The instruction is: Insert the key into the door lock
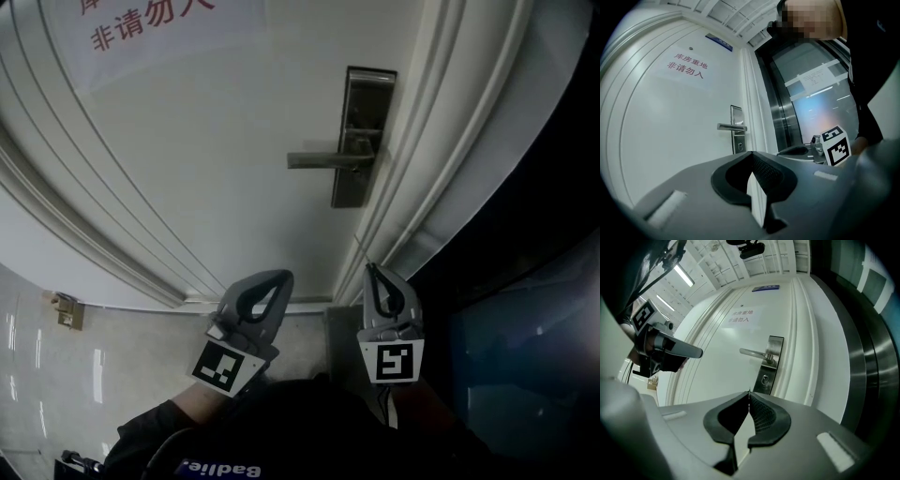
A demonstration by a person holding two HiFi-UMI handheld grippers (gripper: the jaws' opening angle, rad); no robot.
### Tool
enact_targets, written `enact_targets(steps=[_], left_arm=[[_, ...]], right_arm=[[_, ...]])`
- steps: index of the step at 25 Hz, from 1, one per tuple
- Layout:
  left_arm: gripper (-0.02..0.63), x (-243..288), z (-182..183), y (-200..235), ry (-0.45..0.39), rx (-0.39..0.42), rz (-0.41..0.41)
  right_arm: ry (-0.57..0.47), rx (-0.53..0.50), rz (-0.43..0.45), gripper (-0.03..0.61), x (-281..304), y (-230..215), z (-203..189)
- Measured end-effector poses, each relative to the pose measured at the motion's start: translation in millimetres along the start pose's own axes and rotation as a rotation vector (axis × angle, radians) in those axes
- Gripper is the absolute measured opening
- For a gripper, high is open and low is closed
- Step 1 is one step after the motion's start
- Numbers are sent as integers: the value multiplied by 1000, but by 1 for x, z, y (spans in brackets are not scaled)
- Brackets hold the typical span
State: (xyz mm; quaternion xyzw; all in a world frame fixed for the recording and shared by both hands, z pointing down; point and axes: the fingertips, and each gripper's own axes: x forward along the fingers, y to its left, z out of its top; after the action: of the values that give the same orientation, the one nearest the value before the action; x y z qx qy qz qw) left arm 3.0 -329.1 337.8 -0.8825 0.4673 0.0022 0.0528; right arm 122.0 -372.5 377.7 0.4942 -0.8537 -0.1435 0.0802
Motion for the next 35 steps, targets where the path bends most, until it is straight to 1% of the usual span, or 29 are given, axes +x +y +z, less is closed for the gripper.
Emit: enact_targets(steps=[5,8,13,16,18,21,25,29,35], left_arm=[[20,10,12,25,-27,36,-24],[20,16,29,42,-62,74,-44],[20,29,55,63,-108,141,-72],[20,41,65,71,-122,188,-85],[20,51,66,75,-121,226,-92],[20,64,67,79,-118,274,-93],[20,76,69,86,-107,290,-83],[20,84,72,90,-94,312,-80],[20,90,65,97,-75,352,-68]], right_arm=[[9,21,-42,11,5,4,13],[17,46,-69,11,7,7,22],[18,38,-102,11,15,13,33],[13,74,-113,11,19,11,34],[6,140,-110,11,20,7,31],[6,296,-105,11,24,-3,27],[-4,369,-106,11,30,-11,26],[-19,494,-82,11,39,-16,25],[-34,759,-32,11,54,-24,20]])
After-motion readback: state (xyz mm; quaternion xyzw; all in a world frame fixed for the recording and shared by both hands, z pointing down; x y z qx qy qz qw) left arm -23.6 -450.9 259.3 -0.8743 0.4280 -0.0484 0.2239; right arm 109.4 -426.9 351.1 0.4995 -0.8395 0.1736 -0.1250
